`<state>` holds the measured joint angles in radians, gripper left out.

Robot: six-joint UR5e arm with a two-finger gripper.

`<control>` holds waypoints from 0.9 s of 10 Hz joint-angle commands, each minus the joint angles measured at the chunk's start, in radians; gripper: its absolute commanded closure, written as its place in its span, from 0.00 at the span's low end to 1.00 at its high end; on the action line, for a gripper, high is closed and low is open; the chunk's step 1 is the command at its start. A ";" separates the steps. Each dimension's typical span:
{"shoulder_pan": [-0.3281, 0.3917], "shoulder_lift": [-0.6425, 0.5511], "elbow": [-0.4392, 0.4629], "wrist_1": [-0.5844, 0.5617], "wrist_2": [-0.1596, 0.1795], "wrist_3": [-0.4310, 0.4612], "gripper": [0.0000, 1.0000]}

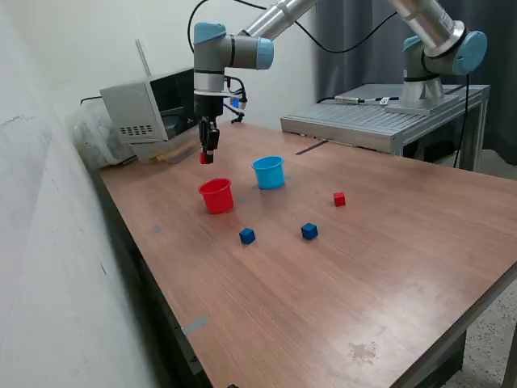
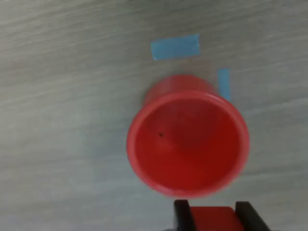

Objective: Place red objects in the red bin, and blue objects in the blue bin.

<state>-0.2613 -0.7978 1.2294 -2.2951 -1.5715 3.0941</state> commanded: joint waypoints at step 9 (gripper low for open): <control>0.000 0.002 0.004 0.090 -0.004 0.005 0.00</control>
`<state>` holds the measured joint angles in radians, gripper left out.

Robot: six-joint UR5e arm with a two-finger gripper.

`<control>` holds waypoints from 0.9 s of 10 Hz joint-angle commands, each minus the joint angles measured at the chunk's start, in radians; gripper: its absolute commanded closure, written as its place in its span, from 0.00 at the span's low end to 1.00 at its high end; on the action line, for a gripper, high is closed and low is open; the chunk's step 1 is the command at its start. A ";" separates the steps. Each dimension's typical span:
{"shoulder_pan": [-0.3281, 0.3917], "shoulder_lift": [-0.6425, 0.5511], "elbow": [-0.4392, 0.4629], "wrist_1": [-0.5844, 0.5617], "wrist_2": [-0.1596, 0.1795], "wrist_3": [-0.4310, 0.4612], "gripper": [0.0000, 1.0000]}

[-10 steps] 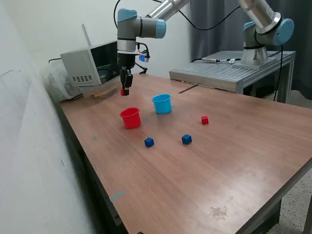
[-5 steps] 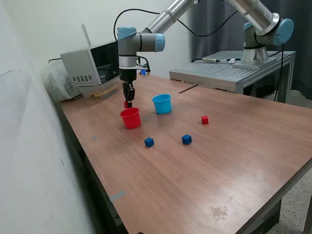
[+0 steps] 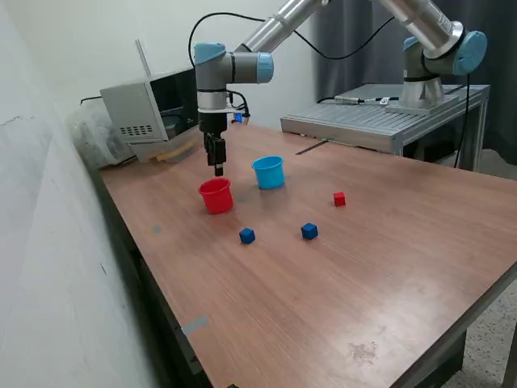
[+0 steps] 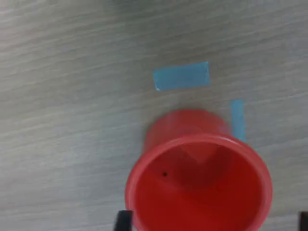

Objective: Place red objects in the red bin, and blue objects in the blue bin.

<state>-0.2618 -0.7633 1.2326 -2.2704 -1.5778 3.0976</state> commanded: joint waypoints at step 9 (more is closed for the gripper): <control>0.231 -0.382 0.402 0.371 0.058 0.230 0.00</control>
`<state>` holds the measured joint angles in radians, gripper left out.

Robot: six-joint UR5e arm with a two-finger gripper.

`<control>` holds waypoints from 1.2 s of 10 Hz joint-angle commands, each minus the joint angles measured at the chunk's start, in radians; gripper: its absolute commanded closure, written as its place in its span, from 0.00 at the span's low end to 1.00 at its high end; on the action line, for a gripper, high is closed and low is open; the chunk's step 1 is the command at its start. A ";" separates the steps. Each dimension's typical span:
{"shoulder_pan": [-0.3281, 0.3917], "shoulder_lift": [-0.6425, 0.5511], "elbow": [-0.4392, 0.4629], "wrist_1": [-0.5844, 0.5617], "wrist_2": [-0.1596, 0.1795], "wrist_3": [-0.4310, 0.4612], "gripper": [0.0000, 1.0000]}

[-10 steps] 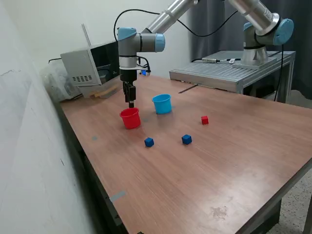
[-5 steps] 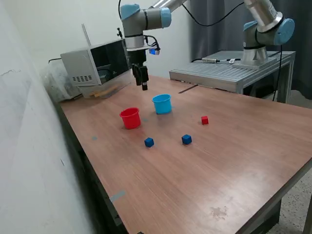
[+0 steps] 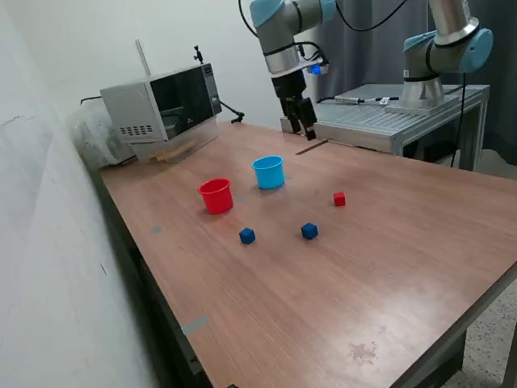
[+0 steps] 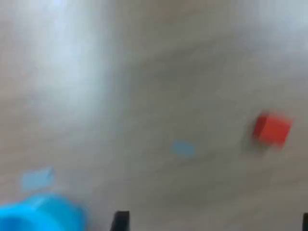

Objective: Place red objects in the red bin, and blue objects in the blue bin.

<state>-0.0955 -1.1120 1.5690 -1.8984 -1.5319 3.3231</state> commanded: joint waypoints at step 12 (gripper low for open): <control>0.181 0.124 0.108 -0.283 0.009 -0.898 0.00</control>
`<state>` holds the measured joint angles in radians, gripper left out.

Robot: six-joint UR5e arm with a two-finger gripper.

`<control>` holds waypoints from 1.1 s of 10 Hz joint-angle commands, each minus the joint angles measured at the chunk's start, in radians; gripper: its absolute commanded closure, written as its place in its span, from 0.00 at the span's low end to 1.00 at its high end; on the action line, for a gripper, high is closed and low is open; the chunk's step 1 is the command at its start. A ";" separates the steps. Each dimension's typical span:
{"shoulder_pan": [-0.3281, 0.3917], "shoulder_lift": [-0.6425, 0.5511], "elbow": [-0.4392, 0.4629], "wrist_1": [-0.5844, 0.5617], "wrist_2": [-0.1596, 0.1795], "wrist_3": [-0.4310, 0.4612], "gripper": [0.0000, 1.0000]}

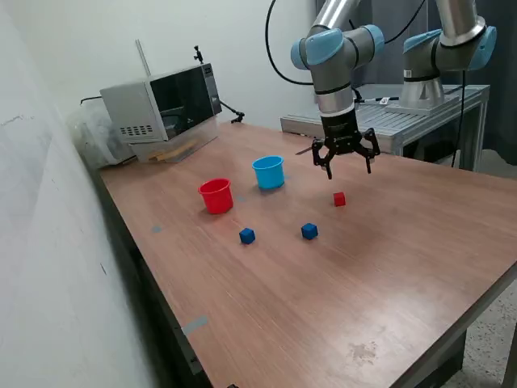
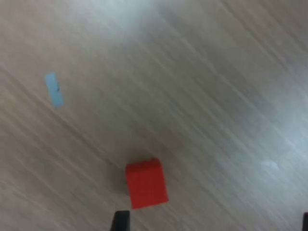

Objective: Place red objects in the red bin, and blue objects in the blue bin.

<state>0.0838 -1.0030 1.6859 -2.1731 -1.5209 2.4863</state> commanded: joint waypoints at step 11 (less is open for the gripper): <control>-0.035 0.144 -0.054 -0.116 -0.088 -0.113 0.00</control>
<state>0.0654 -0.8517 1.6335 -2.2782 -1.5852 2.3731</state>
